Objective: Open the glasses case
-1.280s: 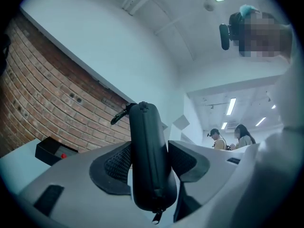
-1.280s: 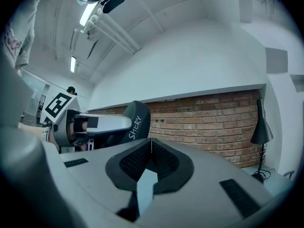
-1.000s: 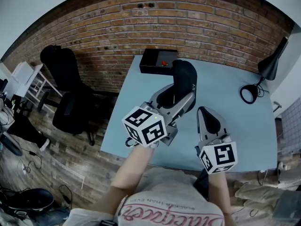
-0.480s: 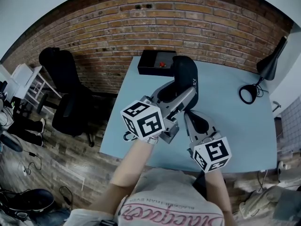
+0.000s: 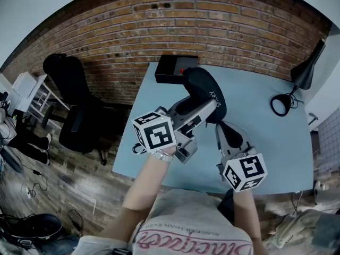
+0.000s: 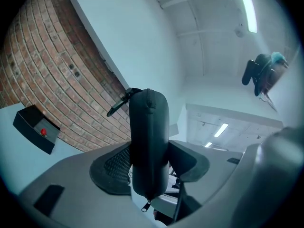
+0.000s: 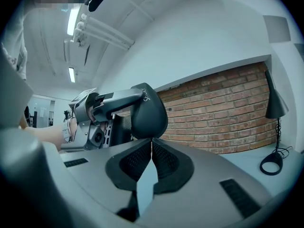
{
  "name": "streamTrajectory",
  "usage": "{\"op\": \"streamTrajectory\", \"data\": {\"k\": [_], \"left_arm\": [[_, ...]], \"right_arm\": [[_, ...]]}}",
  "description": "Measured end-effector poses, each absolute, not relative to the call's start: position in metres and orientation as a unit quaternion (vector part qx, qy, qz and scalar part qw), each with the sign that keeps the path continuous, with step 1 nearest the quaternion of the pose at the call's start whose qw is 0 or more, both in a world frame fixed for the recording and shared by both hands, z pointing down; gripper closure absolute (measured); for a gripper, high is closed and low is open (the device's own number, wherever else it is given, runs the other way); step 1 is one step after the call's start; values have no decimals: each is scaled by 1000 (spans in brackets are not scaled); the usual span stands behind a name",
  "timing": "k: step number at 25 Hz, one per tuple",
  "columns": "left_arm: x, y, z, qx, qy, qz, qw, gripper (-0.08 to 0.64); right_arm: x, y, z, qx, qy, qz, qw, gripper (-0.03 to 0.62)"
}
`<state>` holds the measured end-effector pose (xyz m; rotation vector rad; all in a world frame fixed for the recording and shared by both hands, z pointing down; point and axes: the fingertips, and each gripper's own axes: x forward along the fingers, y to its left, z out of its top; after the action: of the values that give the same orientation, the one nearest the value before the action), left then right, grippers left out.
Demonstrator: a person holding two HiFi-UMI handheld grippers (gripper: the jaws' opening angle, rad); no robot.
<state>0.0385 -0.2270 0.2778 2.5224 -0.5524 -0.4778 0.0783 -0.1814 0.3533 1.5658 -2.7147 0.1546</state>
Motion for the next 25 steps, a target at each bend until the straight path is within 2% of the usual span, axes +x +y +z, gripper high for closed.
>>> {"op": "streamTrajectory", "data": {"k": [4,11,16,22,23,25], "left_arm": [[29,-234,281,914,-224,-204,271,319],[24,-238,279,903,-236,-224,279,320],[30,-231,276,905,-229,-225,280,319],[32,-226,276,907,-229,-223,276,319],[31,-225,277,906,-230,-223,276,319],[29,-225,277,905,-233,-224,276,319]], "right_arm": [[79,-182,350,490,-870,59,-15,572],[48,-173,364,454,-888,71,17,569],[38,-177,363,452,-889,71,21,506],[40,-178,355,475,-878,65,5,514],[40,-177,355,475,-877,65,3,555],[38,-176,355,475,-878,64,4,574]]}}
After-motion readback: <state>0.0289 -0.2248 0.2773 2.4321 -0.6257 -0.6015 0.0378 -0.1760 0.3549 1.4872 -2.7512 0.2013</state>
